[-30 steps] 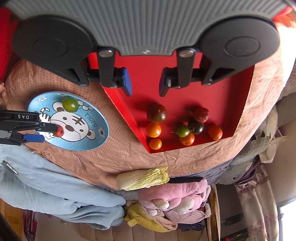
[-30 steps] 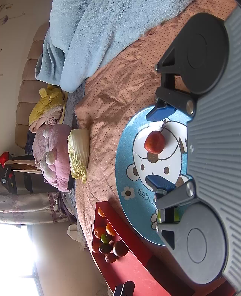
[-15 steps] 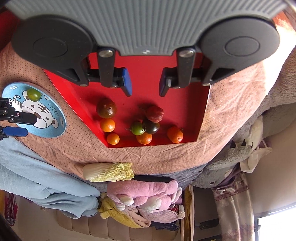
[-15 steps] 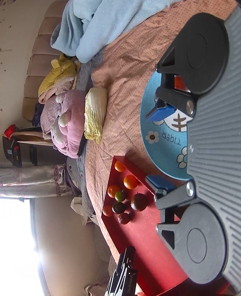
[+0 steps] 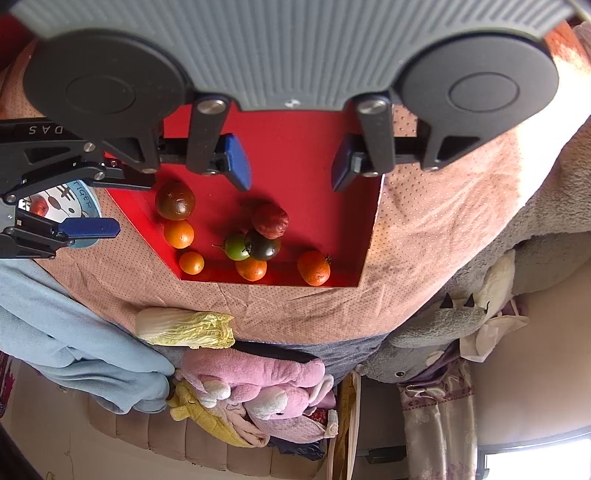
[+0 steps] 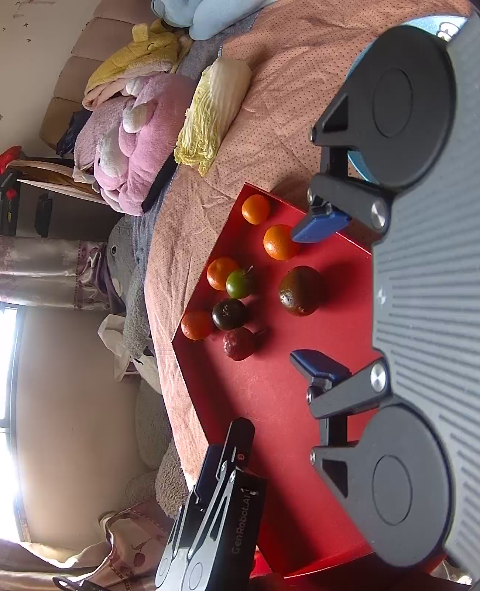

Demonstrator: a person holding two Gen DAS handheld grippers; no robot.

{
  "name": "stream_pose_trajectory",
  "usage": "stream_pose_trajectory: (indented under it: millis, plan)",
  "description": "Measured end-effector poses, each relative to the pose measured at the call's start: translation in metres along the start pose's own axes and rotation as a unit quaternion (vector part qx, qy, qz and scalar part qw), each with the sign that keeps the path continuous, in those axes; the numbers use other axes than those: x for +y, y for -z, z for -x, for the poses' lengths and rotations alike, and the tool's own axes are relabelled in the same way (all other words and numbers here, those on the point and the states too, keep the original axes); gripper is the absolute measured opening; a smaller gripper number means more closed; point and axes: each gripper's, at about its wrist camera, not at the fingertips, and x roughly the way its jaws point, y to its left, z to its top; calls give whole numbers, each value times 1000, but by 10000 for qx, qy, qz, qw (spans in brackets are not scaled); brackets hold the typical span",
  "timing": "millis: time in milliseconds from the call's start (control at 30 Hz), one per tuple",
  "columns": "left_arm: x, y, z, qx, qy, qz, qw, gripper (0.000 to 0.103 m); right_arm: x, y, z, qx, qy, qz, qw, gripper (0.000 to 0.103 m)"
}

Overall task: Organize fruits
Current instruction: 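Return both tools from the plate back over the red tray, then grasp the dark brown tomato with the right gripper while the left grasps the dark red tomato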

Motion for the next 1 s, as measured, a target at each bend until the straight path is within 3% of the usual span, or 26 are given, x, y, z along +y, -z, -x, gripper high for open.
stream_pose_trajectory:
  millis: [300,533,800,1000]
  plan:
    - [0,0,-9,28,22,20,10000,53,-5,-5,-42,382,-67,-63,9992,66]
    - [3,0,-14,102,88,64,9999,53,-10,-6,-63,562,-132,-197,9981,48]
    - [2,-2,-15,124,140,23,9998,53,4,6,-36,518,-527,-96,9972,45]
    - [-22,-10,-18,99,224,-535,9983,53,19,26,-11,464,-551,11,9974,45]
